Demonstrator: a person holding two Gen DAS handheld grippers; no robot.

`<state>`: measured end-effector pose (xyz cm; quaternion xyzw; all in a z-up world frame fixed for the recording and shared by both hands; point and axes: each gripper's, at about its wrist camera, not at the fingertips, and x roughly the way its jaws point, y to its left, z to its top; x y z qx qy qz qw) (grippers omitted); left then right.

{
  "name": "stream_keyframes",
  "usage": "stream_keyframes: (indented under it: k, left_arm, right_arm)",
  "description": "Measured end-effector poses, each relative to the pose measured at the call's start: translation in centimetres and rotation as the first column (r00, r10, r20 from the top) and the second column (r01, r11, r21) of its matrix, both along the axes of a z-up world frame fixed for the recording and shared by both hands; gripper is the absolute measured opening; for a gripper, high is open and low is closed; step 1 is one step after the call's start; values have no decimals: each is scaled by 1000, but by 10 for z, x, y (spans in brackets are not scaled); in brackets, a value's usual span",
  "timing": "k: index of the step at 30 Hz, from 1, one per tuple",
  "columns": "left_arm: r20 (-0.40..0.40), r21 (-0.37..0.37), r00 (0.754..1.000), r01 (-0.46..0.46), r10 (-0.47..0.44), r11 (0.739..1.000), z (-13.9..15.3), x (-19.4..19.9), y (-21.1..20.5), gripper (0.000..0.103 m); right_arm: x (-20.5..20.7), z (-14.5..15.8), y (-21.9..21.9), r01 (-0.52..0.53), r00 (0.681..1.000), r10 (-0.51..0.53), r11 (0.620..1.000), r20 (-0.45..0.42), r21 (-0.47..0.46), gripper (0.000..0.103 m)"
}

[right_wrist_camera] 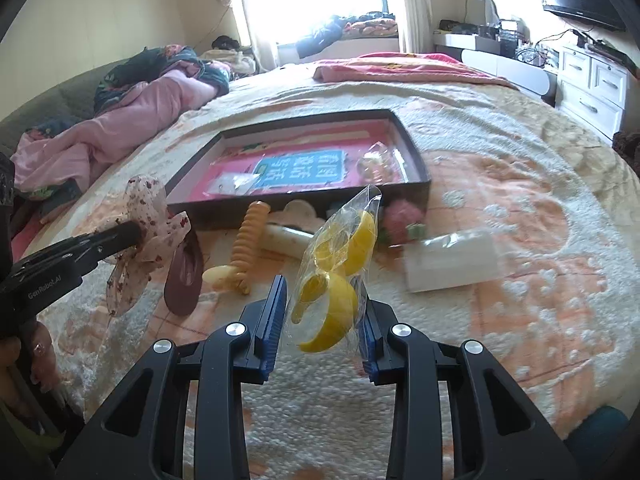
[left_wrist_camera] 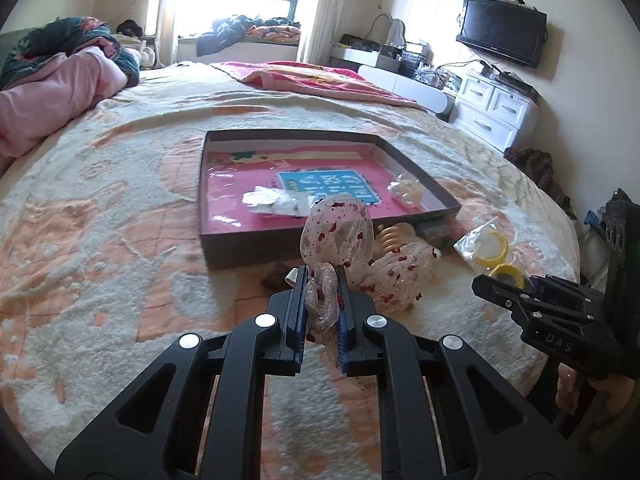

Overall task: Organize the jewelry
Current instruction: 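Carry the bow clip into the tray with the left tool while the right tool drops the bangle bag there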

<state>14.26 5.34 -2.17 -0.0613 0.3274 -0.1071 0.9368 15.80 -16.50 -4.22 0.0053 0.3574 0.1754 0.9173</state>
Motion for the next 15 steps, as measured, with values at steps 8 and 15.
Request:
stream_keyframes:
  k: [8, 15]
  left_arm:
    - [1, -4, 1000, 12, -12, 1000, 6, 12, -16, 7]
    - [3, 1, 1000, 18, -18, 1000, 9, 33, -27, 7]
  right_arm:
    - [6, 13, -16, 20, 999, -20, 1000, 35, 4, 31]
    - [24, 22, -26, 30, 998, -29, 1000, 60, -4, 31]
